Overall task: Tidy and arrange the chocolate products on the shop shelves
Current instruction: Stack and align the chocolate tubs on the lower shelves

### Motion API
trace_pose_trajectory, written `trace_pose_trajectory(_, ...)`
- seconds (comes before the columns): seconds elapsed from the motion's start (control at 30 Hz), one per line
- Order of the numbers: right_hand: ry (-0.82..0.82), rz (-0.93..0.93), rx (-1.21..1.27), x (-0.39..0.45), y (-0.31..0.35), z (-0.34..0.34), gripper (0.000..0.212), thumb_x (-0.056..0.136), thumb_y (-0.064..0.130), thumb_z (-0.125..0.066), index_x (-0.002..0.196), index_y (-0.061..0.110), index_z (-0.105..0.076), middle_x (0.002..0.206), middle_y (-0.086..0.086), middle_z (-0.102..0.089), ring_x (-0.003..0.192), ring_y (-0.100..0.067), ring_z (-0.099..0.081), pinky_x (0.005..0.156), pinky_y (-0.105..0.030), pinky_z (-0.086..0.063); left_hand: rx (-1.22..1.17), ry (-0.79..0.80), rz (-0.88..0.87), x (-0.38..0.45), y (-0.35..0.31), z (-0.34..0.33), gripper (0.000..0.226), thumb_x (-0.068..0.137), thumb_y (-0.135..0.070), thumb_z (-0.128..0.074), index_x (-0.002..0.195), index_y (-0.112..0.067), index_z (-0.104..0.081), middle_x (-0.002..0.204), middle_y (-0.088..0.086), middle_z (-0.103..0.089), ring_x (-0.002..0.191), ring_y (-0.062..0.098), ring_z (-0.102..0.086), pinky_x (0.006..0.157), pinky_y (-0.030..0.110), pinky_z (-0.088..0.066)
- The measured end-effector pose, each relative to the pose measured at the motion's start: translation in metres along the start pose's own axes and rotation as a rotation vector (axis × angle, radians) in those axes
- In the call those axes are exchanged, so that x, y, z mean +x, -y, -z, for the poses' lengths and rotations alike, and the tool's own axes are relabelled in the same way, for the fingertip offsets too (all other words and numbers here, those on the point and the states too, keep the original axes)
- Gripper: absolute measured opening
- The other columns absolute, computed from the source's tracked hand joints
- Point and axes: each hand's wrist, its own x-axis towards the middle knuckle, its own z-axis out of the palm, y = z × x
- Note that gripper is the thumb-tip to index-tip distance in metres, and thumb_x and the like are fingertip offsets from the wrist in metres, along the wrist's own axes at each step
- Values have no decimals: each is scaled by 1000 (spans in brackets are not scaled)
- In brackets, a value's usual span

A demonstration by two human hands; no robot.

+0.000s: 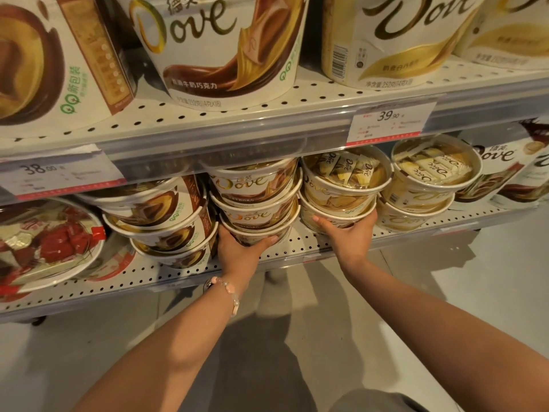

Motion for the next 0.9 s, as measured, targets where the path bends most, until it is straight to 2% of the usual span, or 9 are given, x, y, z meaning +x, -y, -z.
trace_pose_trajectory(0.13, 23, 26, -20, 2, -4, 7, 108, 50, 42, -89, 136, 18, -28, 134, 1, -47, 123, -14, -46, 105, -28, -36, 14, -5, -2, 1, -1, 1, 108, 48, -20, -92, 139, -15, -34, 137, 1, -49, 122, 9, -44, 102, 22, -31)
trace_pose_trajectory(0.23, 51, 55, -69, 6, -8, 14, 106, 51, 45, -87, 136, 20, -30, 131, 6, -48, 120, -9, -45, 104, -29, -37, 17, -2, 2, 0, -1, 1, 109, 49, -20, -92, 141, -15, -32, 137, 1, -48, 124, 11, -43, 102, 21, -29)
trace_pose_trajectory(0.37, 70, 72, -115, 11, -9, 18, 106, 51, 46, -87, 137, 19, -30, 133, 5, -48, 123, -12, -45, 105, -31, -37, 18, -10, 3, 0, -1, 0, 110, 49, -20, -92, 141, -15, -32, 138, 2, -47, 125, 11, -43, 103, 21, -29)
trace_pose_trajectory(0.47, 101, 85, -117, 15, -8, 20, 105, 51, 45, -87, 136, 20, -31, 128, 11, -46, 120, -9, -45, 104, -28, -37, 18, -13, 6, 1, -1, 0, 111, 48, -20, -92, 141, -15, -31, 138, 1, -47, 123, 9, -42, 102, 21, -28)
trace_pose_trajectory(0.6, 152, 94, -138, 24, -8, 29, 100, 51, 42, -87, 132, 17, -34, 132, 1, -50, 122, -14, -47, 105, -32, -39, 14, -2, 4, 1, 0, 0, 113, 48, -21, -92, 142, -16, -30, 139, 0, -47, 126, 11, -42, 105, 24, -30)
trace_pose_trajectory(0.73, 194, 98, -142, 25, -6, 34, 95, 56, 36, -87, 133, 15, -35, 133, -1, -49, 124, -15, -46, 107, -40, -39, 0, 4, -1, 1, 1, 0, 112, 49, -21, -92, 142, -18, -29, 139, -1, -47, 124, 7, -42, 103, 20, -29)
trace_pose_trajectory(0.9, 162, 66, -98, 7, -8, 24, 116, 57, 34, -88, 146, 14, -16, 148, -4, -33, 137, -17, -31, 114, -41, -28, 3, 1, -16, 0, 1, 0, 113, 50, -21, -91, 143, -18, -27, 141, -1, -43, 128, 9, -39, 107, 24, -28)
